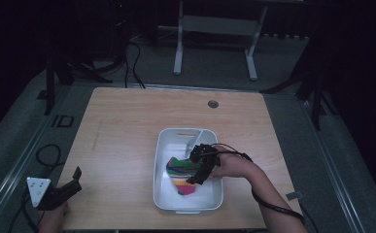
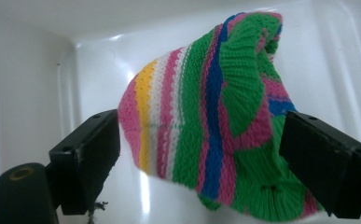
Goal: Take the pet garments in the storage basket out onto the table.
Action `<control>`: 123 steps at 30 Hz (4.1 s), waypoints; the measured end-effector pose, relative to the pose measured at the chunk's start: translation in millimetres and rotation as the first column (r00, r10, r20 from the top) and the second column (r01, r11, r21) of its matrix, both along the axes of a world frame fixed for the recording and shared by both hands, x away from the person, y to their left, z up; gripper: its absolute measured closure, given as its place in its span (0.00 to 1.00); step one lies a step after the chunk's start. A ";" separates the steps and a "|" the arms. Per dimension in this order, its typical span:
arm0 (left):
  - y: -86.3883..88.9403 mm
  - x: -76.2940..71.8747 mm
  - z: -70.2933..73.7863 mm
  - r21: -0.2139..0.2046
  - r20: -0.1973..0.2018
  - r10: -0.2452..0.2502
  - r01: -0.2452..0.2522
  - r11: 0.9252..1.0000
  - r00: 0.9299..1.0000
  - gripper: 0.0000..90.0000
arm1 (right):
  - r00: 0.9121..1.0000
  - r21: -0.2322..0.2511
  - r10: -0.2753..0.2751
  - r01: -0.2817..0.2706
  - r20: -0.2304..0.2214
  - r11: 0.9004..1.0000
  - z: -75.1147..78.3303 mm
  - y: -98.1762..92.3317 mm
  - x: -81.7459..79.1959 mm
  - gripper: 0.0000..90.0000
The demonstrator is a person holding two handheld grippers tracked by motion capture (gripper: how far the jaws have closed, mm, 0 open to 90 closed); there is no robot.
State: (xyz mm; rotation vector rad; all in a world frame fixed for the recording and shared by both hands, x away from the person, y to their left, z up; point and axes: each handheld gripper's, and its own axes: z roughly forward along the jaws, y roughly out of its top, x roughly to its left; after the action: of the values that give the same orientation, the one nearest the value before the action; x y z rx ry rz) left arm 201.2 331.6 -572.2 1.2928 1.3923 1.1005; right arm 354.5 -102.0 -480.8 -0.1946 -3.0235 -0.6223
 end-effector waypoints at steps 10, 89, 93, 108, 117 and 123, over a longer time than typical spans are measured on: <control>0.1 -0.1 0.0 0.002 -0.001 -0.005 0.005 1.000 1.000 0.02 | 0.999 -0.110 0.039 -0.036 0.022 0.993 -16.0 23.6 -2.7 0.15; -1.6 -1.3 -0.3 0.012 0.009 0.000 0.000 1.000 1.000 0.02 | 0.919 -0.020 -0.255 0.274 0.300 0.962 106.8 -136.9 24.6 0.75; -2.0 -1.6 -0.3 0.014 0.011 -0.002 0.002 1.000 1.000 0.02 | 0.911 -0.025 -0.290 0.310 0.292 0.950 84.7 -145.0 34.7 0.75; -1.9 -1.5 -0.3 0.015 0.011 -0.007 0.007 1.000 1.000 0.02 | 0.909 -0.079 -0.332 0.361 0.251 0.929 13.7 -140.8 59.4 0.74; -2.1 -1.7 -0.3 0.018 0.010 -0.008 0.008 1.000 1.000 0.02 | 0.909 -0.101 -0.359 0.385 0.211 0.917 -26.9 -141.5 67.6 0.74; -2.3 -1.7 -0.3 0.019 0.011 -0.007 0.007 1.000 1.000 0.02 | 0.903 -0.087 -0.379 0.402 0.203 0.911 -31.7 -142.5 67.1 0.70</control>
State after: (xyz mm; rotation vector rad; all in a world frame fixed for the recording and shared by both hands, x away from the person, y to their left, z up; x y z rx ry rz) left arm 199.5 329.3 -572.5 1.3026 1.3716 1.1168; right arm 421.7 -244.5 -512.5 -0.8139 -3.2250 -0.4873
